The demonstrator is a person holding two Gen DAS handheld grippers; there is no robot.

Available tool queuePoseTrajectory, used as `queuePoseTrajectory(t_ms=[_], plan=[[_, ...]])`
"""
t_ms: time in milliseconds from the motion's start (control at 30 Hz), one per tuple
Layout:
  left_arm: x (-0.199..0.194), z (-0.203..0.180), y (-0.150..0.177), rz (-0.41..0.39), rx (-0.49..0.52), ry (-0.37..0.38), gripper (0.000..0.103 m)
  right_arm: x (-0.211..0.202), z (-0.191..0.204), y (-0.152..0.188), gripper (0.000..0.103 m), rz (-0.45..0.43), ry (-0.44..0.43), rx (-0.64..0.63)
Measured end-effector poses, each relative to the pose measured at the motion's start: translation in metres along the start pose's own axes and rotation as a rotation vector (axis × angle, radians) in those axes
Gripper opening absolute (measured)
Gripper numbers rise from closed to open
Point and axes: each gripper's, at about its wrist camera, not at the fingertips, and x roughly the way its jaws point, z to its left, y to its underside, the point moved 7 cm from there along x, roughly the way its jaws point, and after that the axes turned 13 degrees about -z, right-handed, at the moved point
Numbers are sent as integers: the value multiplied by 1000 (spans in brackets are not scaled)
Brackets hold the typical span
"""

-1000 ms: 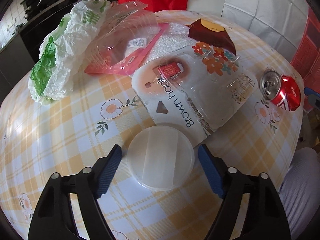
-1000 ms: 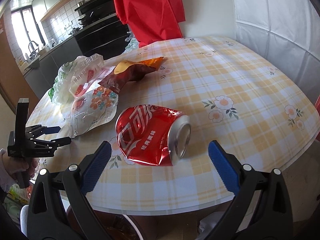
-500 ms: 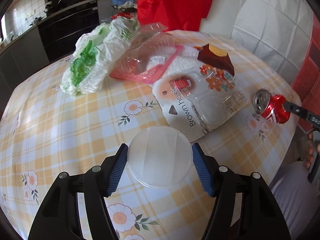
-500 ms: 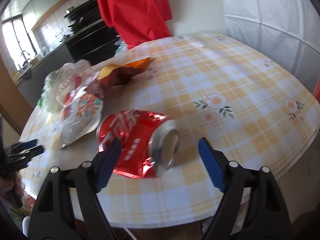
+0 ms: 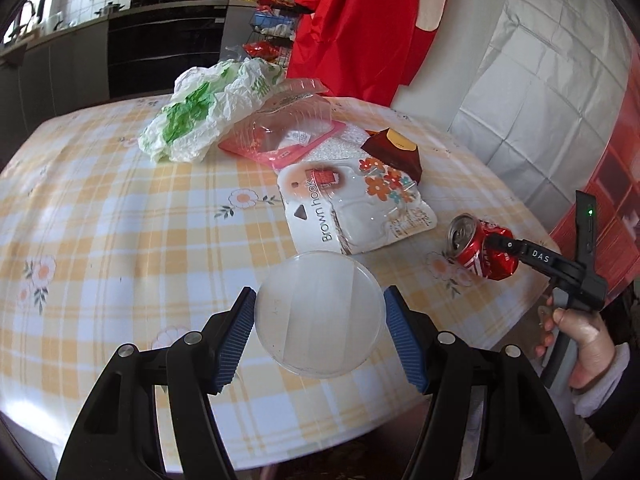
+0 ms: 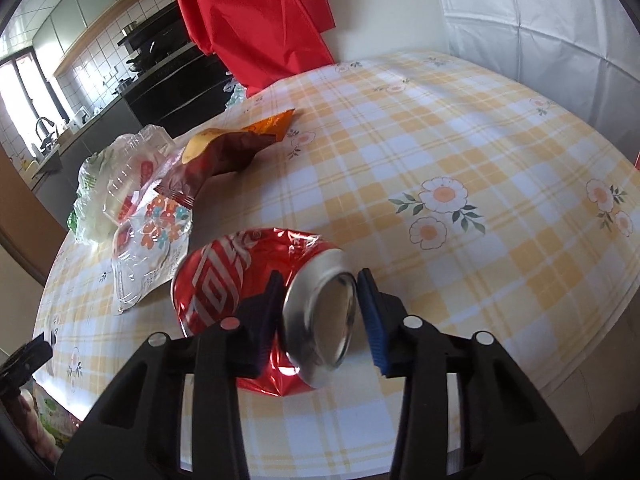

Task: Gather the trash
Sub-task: 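Grasp the white round lid with the left tool while the right tool grasps the crushed red can, then open the left tool over the bin to drop the lid while the right tool drops the can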

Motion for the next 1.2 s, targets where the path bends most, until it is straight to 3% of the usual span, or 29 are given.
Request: queuePoseTrajectory(t_ms=[67, 100, 333, 667, 1200], plan=[[-7, 0, 3, -5, -17, -2, 64, -6, 2, -2, 27, -14, -2, -14], [-11, 0, 4, -9, -20, -4, 64, -9, 4, -2, 26, -15, -3, -24], [-37, 0, 7, -22, -6, -19, 64, -31, 15, -7, 26, -45, -59, -13], [-80, -20, 8, -56, 4, -2, 64, -84, 62, -22, 26, -110, -176, -57], [-132, -56, 47, -41, 13, 39, 64, -172, 124, -21, 26, -180, -329, -140]])
